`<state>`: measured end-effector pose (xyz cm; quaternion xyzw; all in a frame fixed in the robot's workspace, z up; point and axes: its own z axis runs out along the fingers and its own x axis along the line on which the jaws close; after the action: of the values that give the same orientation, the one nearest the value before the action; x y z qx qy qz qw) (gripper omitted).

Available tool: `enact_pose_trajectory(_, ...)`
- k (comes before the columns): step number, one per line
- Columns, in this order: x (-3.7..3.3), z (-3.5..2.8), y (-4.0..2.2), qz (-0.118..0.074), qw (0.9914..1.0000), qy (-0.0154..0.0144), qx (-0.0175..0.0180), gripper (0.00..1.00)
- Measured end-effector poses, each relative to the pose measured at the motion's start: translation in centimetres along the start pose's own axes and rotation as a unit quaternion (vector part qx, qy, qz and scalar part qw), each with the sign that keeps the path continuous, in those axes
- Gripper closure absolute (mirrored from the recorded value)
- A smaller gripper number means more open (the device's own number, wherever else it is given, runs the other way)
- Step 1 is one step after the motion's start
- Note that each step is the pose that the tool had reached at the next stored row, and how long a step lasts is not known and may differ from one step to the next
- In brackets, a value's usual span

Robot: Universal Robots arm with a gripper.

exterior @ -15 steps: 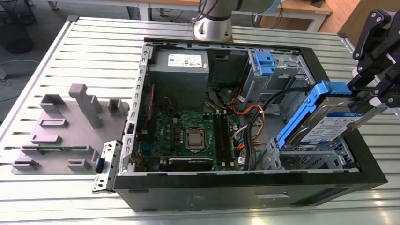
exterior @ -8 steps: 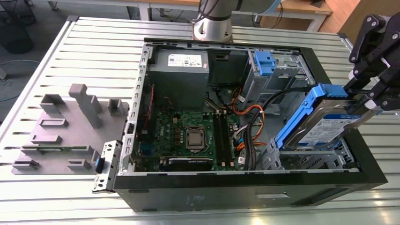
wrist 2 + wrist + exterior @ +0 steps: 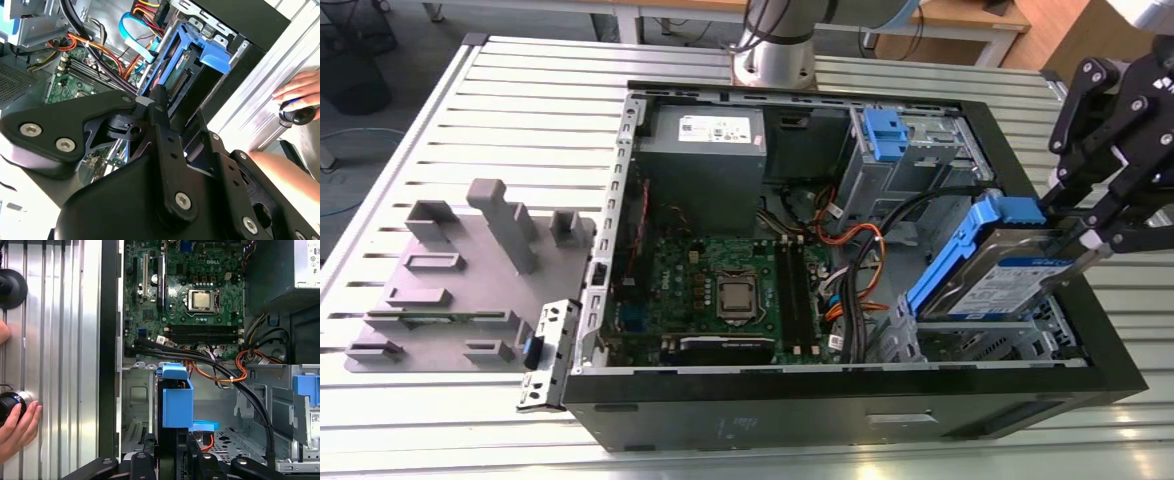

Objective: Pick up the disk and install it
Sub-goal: 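Insert the disk into the insertion slot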

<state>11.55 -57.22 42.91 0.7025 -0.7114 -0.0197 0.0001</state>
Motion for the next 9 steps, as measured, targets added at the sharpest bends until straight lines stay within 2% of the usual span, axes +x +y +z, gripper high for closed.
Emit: enact_pose_trajectory(9,0.04,1.63,-0.04,0.000,1.00000,0.0000,0.0000,0.65)
